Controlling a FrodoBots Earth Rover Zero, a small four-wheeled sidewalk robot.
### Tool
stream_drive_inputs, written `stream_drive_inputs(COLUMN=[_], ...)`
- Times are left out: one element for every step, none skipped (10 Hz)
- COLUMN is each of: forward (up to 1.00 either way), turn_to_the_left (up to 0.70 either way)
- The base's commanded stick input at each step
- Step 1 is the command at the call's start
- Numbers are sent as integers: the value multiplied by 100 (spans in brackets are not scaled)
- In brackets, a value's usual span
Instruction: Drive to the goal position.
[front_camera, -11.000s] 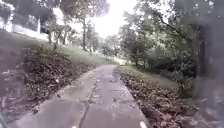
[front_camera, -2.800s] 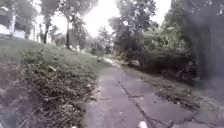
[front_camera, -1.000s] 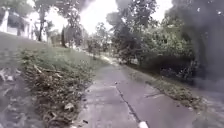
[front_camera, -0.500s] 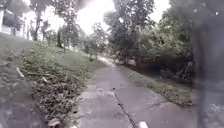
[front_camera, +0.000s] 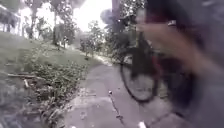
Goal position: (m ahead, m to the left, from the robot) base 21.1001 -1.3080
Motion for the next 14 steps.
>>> stream_drive_inputs(forward=[70, 70, 70, 70, 70, 70, 70, 70, 70, 70, 70, 70, 70, 70], turn_to_the_left=[0, 0, 0, 0, 0, 0, 0, -4, -14, -14, -10, -5, -13, -2])
